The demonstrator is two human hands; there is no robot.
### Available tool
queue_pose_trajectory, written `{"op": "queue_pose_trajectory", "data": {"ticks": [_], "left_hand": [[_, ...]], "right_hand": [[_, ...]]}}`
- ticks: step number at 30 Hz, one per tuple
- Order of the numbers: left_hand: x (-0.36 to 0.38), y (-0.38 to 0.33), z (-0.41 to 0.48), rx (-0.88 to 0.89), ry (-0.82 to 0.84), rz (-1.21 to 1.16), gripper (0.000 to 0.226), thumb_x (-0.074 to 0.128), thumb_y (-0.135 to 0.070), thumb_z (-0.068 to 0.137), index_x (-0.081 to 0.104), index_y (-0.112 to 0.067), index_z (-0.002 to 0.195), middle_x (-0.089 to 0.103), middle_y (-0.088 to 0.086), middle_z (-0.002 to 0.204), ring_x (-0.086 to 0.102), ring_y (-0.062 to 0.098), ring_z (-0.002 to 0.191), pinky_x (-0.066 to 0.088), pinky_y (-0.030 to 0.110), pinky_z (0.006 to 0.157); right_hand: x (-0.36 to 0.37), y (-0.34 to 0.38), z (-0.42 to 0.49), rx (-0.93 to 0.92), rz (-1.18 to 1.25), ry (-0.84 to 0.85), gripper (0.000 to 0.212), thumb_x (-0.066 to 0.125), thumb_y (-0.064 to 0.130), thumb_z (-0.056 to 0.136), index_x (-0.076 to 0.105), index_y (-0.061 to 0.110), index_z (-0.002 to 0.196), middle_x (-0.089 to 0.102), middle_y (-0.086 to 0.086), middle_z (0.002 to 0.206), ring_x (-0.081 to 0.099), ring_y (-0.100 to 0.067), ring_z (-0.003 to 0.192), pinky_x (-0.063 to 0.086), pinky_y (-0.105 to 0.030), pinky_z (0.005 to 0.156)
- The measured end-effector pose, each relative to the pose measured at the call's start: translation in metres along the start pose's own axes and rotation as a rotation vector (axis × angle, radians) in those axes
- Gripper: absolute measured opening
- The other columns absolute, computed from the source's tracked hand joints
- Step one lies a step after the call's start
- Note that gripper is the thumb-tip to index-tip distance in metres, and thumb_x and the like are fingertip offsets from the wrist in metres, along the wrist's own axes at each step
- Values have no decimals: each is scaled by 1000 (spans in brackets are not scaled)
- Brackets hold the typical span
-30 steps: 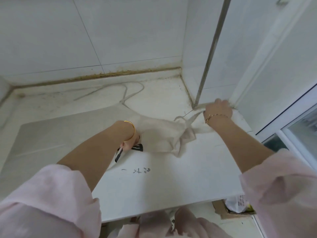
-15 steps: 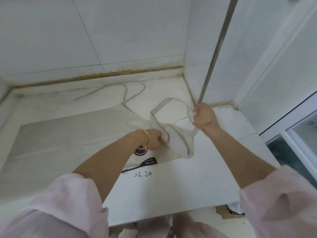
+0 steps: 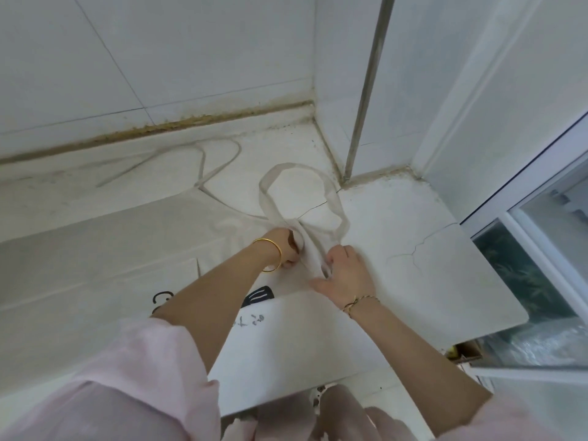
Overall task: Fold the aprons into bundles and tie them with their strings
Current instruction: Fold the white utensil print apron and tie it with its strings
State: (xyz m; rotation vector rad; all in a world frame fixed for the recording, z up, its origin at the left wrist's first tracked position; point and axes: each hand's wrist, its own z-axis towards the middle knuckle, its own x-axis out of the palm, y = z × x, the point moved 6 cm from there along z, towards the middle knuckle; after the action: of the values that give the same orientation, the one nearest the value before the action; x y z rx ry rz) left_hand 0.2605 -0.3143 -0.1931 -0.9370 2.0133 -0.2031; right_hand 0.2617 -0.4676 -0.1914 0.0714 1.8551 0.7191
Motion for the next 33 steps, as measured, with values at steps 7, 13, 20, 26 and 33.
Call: {"op": "queue_pose_trajectory", "data": {"ticks": [7,13,20,26,33], "left_hand": [[10,7,-1,-57,95,193,33,71,-17,77,49,-13,102,53,0,88,54,23,85,47,29,75],[14,6,0,-57,71,301,45,71,-20,75,51,-7,113,57,9,105,60,27,100,49,33,85],[13,3,1,-73,91,390,47,69,-25,69,42,-14,106,58,7,110,59,27,99,51,39,89],[13,3,1,-85,115,428,53,70,-27,67,42,-14,111,56,6,110,59,27,99,51,40,90],[15,4,3,-97,136,471,59,72,-31,68,49,-13,119,58,5,114,59,27,101,50,38,93]], "right_hand": [[1,15,6,-109,-328,-162,27,74,6,60,56,6,80,55,-11,83,33,-19,47,9,-20,43],[-7,-8,17,135,15,32,9,47,5,88,44,13,87,53,-13,94,58,-28,72,39,-33,58],[-1,-23,-5,511,1310,-19,5,56,9,93,54,4,94,53,-6,72,67,-20,52,58,-29,53],[-14,-23,3,267,565,-79,28,64,1,74,44,13,89,47,-1,81,44,-19,64,42,-29,57],[-26,-15,12,9,-77,-101,22,47,1,82,45,5,103,42,-8,88,49,-32,73,37,-35,60]]}}
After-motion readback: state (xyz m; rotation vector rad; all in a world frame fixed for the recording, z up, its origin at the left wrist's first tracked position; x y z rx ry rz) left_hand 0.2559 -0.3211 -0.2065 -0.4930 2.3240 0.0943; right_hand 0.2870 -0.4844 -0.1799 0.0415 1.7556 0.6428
